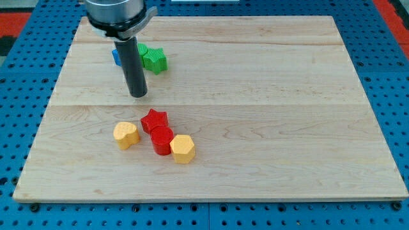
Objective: Move your arm right a bit
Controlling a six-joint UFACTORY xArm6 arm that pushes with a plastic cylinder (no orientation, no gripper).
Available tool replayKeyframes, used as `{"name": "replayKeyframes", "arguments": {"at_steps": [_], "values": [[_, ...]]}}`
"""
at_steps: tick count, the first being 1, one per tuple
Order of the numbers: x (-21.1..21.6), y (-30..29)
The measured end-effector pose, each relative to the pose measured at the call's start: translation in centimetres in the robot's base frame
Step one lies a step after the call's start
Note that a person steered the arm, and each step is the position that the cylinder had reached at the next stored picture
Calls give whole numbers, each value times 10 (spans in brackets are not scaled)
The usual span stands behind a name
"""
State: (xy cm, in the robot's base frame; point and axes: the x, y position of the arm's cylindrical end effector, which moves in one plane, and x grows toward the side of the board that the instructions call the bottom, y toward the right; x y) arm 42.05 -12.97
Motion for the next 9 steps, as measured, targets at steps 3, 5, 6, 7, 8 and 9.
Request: {"name": "replayKeyframes", "arguments": {"at_steps": [3, 5, 6, 7, 8, 9], "values": [[-10, -3], [-14, 1], [-14, -10], [7, -6], [9, 48], [13, 108]]}}
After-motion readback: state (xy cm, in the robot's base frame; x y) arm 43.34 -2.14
